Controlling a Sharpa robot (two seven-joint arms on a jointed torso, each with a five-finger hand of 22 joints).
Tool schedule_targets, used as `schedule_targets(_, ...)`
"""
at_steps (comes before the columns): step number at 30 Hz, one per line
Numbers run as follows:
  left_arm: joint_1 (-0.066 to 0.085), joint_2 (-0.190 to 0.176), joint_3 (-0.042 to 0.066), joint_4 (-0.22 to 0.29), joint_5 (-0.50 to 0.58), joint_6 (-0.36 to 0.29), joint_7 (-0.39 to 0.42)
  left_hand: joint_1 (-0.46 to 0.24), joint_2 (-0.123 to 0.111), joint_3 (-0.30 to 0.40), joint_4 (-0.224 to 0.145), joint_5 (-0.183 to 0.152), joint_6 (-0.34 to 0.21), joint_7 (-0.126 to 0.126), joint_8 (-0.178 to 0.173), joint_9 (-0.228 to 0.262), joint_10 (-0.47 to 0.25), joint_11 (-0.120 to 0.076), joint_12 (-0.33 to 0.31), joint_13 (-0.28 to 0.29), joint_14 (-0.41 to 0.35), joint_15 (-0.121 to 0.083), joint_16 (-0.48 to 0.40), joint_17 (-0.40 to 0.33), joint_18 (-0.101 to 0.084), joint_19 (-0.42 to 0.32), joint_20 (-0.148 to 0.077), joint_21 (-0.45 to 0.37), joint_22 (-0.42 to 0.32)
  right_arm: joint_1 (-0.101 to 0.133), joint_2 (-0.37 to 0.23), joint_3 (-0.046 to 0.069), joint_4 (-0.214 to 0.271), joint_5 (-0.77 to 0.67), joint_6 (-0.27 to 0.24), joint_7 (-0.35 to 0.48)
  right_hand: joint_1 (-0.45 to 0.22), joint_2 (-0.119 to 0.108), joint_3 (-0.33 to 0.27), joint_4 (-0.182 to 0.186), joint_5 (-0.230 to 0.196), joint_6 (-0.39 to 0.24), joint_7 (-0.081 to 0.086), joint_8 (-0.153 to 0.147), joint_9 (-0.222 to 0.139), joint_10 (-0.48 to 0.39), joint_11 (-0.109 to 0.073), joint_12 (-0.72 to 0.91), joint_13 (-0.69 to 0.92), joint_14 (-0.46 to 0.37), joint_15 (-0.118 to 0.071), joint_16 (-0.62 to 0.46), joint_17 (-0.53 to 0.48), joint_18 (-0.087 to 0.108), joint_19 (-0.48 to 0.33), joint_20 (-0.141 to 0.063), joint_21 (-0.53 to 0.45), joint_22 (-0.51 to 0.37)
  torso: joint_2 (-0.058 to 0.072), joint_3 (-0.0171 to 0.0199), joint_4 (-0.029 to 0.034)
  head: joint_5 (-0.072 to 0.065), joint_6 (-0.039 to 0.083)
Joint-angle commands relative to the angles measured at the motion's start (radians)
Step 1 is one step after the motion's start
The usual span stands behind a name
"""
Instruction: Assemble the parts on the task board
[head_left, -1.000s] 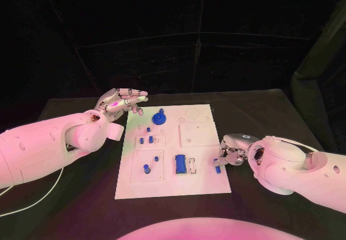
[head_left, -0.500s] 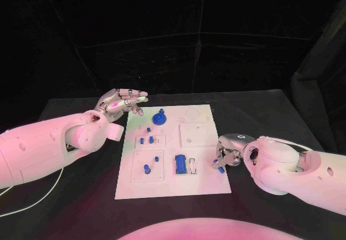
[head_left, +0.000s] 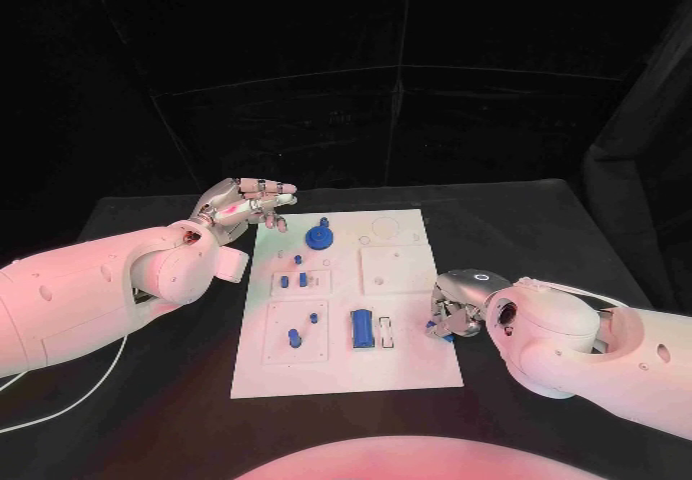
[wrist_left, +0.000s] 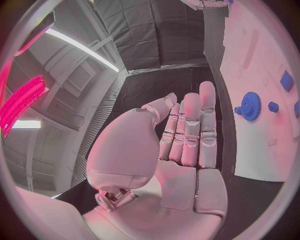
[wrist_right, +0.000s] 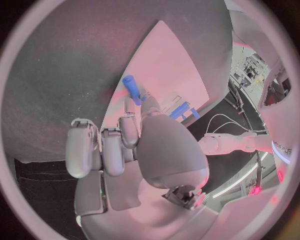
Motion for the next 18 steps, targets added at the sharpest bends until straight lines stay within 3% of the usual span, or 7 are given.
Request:
schedule_targets(1, 0.001, -0.001, 0.000, 0.002, 0.002, 0.012, 0.003, -0.003, 0.004, -0.001, -0.005, 0.003, -0.005, -0.001, 0.006, -0.001, -0.009, -0.001, 0.005, -0.001, -0.006, 0.002, 0.002, -0.002, 0.013, -0.003, 0.004, -0.006, -0.001, -0.006, -0.009, -0.006, 0.010, 0.116, -0.102, -0.006, 0.030, 0.050, 0.015, 0.005, 0.024, 0.001, 0.001, -0.004, 0.007, 0.002, -0.006, 0.005, 0.007, 0.081, -0.006, 0.005, 0.142, -0.005, -0.003, -0.006, 0.003, -0.002, 0.000, -0.0003, 0.0001, 0.000, 0.001)
schedule_targets(6, 0.001, -0.001, 0.000, 0.002, 0.002, 0.012, 0.003, -0.003, 0.004, -0.001, -0.005, 0.003, -0.005, -0.001, 0.006, -0.001, -0.009, -0.001, 0.005, -0.001, -0.006, 0.002, 0.002, -0.002, 0.013, -0.003, 0.004, -0.006, -0.001, -0.005, -0.021, -0.005, 0.034, 0.202, -0.217, 0.025, 0.017, 0.041, 0.028, 0.013, 0.035, -0.001, 0.003, -0.012, 0.006, 0.002, -0.004, 0.003, 0.006, 0.081, -0.005, 0.005, 0.142, -0.005, -0.003, -0.005, 0.002, -0.003, 0.001, -0.0003, 0.0006, 0.002, 0.001)
schedule_targets(9, 0.001, -0.001, 0.000, 0.003, 0.002, 0.013, 0.002, -0.003, 0.004, -0.001, -0.005, 0.003, -0.005, -0.001, 0.006, -0.001, -0.009, -0.001, 0.005, -0.001, -0.006, 0.002, 0.002, -0.002, 0.013, -0.003, 0.004, -0.006, -0.001, -0.005, -0.022, -0.005, 0.044, 0.242, -0.256, 0.038, 0.009, 0.035, 0.040, 0.019, 0.045, 0.003, 0.002, -0.014, 0.007, 0.004, -0.005, 0.007, 0.009, 0.081, -0.005, 0.005, 0.143, -0.004, -0.004, -0.005, 0.001, -0.004, 0.002, -0.0004, 0.0015, 0.003, -0.001)
schedule_targets(11, 0.001, -0.001, 0.000, 0.003, 0.002, 0.013, 0.002, -0.003, 0.004, -0.001, -0.005, 0.003, -0.005, -0.001, 0.006, -0.001, -0.009, -0.001, 0.005, -0.001, -0.006, 0.002, 0.002, -0.002, 0.013, -0.003, 0.004, -0.006, -0.001, -0.005, -0.018, -0.005, 0.047, 0.263, -0.267, 0.042, 0.003, 0.031, 0.045, 0.023, 0.048, 0.005, 0.001, -0.014, 0.007, 0.004, -0.005, 0.007, 0.010, 0.081, -0.005, 0.005, 0.143, -0.004, -0.004, -0.005, 0.001, -0.004, 0.002, -0.0008, 0.0017, 0.004, -0.001)
schedule_targets(15, 0.001, -0.002, 0.000, 0.004, 0.002, 0.017, 0.002, -0.003, 0.004, -0.001, -0.005, 0.003, -0.005, -0.001, 0.006, -0.001, -0.009, -0.001, 0.005, -0.001, -0.006, 0.002, 0.002, -0.002, 0.013, -0.003, 0.004, -0.006, -0.001, -0.005, -0.004, -0.005, 0.045, 0.293, -0.274, 0.044, -0.022, 0.012, 0.056, 0.040, 0.054, 0.012, -0.001, -0.016, 0.010, 0.007, -0.007, 0.011, 0.013, 0.081, -0.006, 0.004, 0.142, -0.004, -0.003, -0.006, 0.002, -0.002, 0.002, 0.0000, 0.0010, 0.017, -0.004)
schedule_targets(18, 0.001, -0.002, 0.000, 0.005, 0.002, 0.018, 0.002, -0.003, 0.004, -0.001, -0.005, 0.003, -0.005, -0.001, 0.006, -0.001, -0.009, -0.001, 0.005, -0.001, -0.006, 0.002, 0.002, -0.002, 0.013, -0.003, 0.004, -0.006, -0.001, -0.005, 0.010, -0.005, 0.038, 0.308, -0.273, 0.044, -0.030, 0.006, 0.061, 0.047, 0.056, 0.017, -0.003, -0.016, 0.012, 0.008, -0.008, 0.012, 0.014, 0.081, -0.007, 0.005, 0.143, -0.004, -0.003, -0.006, 0.002, -0.002, 0.002, -0.0001, 0.0014, 0.016, -0.005)
